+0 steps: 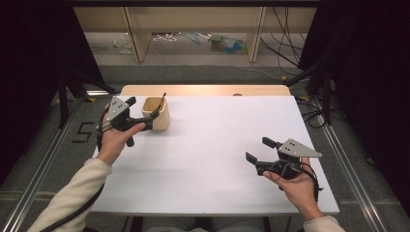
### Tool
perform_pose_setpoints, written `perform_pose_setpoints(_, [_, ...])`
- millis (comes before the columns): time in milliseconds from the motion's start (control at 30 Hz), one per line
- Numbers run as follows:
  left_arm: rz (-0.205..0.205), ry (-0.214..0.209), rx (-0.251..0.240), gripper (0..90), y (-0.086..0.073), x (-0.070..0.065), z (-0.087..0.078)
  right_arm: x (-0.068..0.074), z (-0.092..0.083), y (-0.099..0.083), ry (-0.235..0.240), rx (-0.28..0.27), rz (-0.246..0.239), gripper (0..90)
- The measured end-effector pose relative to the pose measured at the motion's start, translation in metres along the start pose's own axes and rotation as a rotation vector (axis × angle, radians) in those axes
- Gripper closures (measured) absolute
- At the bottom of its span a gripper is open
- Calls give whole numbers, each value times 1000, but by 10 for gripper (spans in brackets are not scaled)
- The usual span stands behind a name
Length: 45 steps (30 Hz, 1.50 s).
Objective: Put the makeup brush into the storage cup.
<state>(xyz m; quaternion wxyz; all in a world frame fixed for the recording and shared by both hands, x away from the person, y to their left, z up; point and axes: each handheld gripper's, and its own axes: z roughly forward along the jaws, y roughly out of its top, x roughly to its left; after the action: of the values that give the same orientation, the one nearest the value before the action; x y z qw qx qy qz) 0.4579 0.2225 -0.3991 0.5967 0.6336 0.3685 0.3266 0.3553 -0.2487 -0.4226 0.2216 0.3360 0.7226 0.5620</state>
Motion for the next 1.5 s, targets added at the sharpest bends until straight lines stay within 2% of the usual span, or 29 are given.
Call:
perform_pose_setpoints(200, [2, -48, 0, 0, -2, -8, -15, 0, 0, 0, 2, -1, -2, 168])
perform_pose_setpoints(300, [21, -81, -3, 0, -5, -13, -23, -1, 0, 0, 10, 2, 3, 169])
perform_pose_setpoints(333, [6, -96, 1, 0, -6, -15, -25, -1, 0, 0, 4, 3, -3, 169])
perform_pose_setpoints(433, [9, -125, 0, 0, -8, -19, -32, -1, 0, 0, 10, 7, -5, 172])
perform_pose_setpoints(533, [32, -156, 5, 0, -10, -21, -38, 0, 0, 0, 22, 3, -1, 172])
perform_pose_setpoints(567, [29, -164, 8, 0, -11, -22, -39, -2, 0, 1, 15, -9, -25, 172])
perform_pose_setpoints(600, [208, -180, -2, 0, -7, -12, -39, -2, -2, 2, 8, 7, -27, 172])
perform_pose_setpoints(667, [212, -184, -3, 0, -9, -13, -44, -1, -1, 1, 28, -4, -2, 172])
perform_pose_setpoints(733, [224, -187, -2, 0, -10, -14, -49, -2, -1, 1, 16, 1, -12, 172])
perform_pose_setpoints(867, [226, -197, -8, 0, -12, -18, -58, -5, -2, 0, 16, 5, -11, 175])
perform_pose_setpoints(900, [225, -198, -6, 0, -13, -18, -61, -5, -3, 0, 28, 6, -5, 175])
perform_pose_setpoints(967, [227, -198, -2, 0, -15, -18, -64, -6, -4, 0, 20, 13, -10, 175])
perform_pose_setpoints(1033, [231, -201, 2, 0, -18, -18, -67, -8, -5, 0, 14, 4, -19, 176])
perform_pose_setpoints(1100, [234, -203, 7, 0, -21, -18, -70, -8, -6, 0, 10, 25, -23, 177])
perform_pose_setpoints(1133, [232, -207, 5, 1, -22, -18, -71, -8, -4, -1, 24, -10, -9, 177])
perform_pose_setpoints(1167, [234, -211, 6, 2, -23, -18, -72, -7, -4, -1, 31, -2, 6, 177])
perform_pose_setpoints(1500, [238, -224, 3, 23, -26, -21, -80, -8, -5, -1, 21, 8, -3, 182])
